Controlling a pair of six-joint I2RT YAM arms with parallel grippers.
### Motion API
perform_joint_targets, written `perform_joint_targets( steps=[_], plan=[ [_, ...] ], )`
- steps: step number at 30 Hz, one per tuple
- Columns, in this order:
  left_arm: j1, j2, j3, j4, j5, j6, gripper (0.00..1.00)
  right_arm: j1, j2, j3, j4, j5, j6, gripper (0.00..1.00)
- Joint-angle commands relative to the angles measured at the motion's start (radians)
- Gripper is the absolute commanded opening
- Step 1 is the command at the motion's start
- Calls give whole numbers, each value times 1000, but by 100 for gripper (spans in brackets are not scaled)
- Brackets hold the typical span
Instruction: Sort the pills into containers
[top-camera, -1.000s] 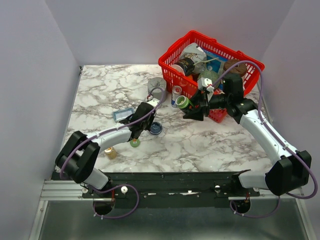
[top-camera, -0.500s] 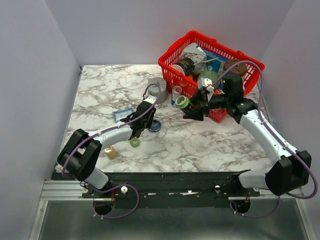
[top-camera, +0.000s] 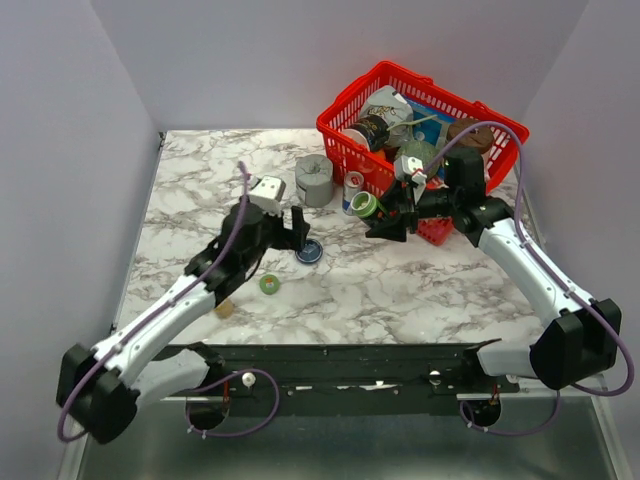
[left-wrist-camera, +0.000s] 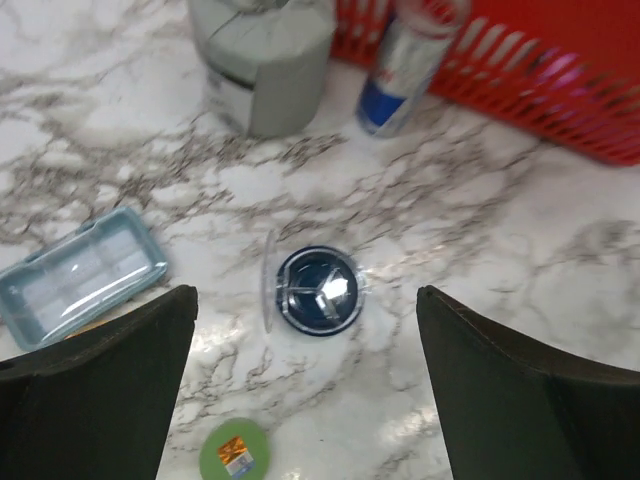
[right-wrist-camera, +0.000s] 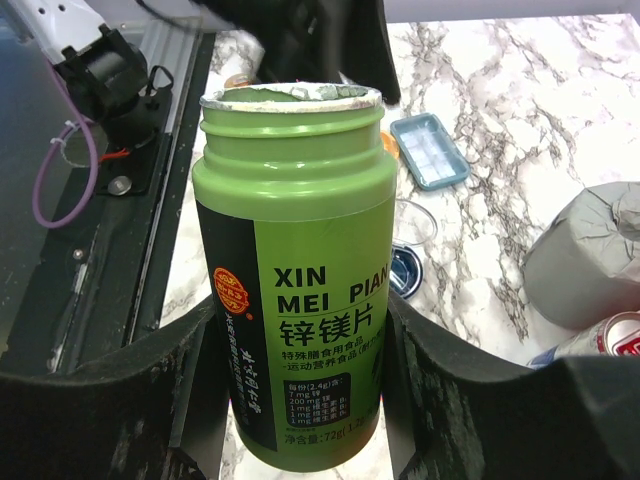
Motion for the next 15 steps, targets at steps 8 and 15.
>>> perform_joint_targets(
  steps=[8,15],
  plan=[
    [60,-230,-26,347,738,-267,99,12,28,-3,2,-3,-22,11],
    [49,-98,102,393,750,-386,99,37,43,-5,2,-2,-23,12]
  ],
)
